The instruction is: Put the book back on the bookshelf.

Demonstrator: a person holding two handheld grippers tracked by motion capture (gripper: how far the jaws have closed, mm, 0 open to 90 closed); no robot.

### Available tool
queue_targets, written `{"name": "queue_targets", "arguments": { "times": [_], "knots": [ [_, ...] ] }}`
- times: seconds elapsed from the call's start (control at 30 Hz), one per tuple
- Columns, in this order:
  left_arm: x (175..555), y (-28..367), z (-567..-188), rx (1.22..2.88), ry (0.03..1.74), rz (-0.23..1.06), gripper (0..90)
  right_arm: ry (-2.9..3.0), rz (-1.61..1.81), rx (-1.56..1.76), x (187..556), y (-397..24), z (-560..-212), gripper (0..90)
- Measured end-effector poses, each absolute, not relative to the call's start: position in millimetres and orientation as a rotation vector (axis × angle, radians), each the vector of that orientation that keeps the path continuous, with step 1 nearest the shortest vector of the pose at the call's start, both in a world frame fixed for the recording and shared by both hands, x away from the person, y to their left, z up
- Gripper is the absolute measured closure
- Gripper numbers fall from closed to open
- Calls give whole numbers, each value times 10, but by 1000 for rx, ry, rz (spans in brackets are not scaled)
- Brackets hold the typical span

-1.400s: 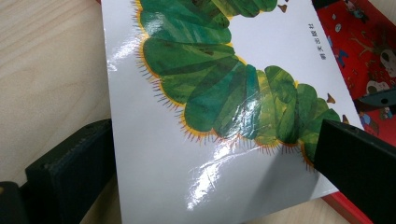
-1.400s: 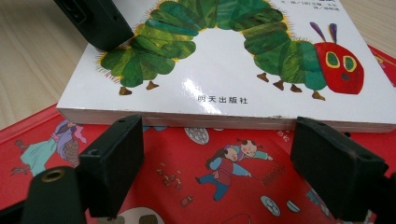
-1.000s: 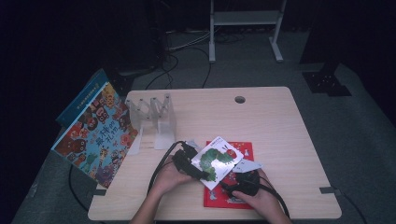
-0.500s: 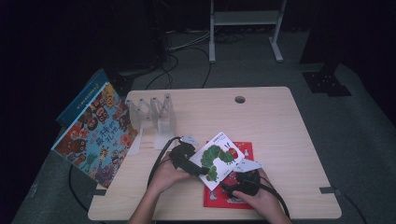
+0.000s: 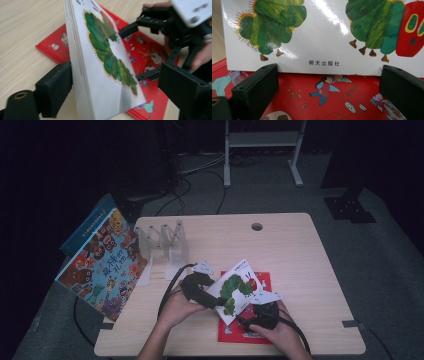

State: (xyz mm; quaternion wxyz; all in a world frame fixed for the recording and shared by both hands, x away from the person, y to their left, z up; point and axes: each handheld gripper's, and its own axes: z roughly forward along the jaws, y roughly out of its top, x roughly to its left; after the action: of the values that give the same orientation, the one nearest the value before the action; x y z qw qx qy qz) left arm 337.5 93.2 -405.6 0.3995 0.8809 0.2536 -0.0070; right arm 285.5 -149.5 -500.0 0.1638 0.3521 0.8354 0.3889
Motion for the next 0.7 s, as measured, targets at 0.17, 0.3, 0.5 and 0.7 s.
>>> {"name": "queue_targets", "arguments": {
  "times": [0.17,0.3,0.5,0.7],
  "knots": [
    [3307,902,-3954,2202,604,2,230,2378,1109,1010,2854,-1500,-5002,16],
    [3305,862,-3954,2209,574,-85,339,2378,1110,1011,2853,-1507,-5003,16],
    [3269,662,-4043,2250,566,-49,413,2375,1112,1009,2853,-1508,-5006,17],
    [3304,647,-4048,2250,593,-42,503,2377,1113,1008,2852,-1510,-5006,17]
  ]
}}
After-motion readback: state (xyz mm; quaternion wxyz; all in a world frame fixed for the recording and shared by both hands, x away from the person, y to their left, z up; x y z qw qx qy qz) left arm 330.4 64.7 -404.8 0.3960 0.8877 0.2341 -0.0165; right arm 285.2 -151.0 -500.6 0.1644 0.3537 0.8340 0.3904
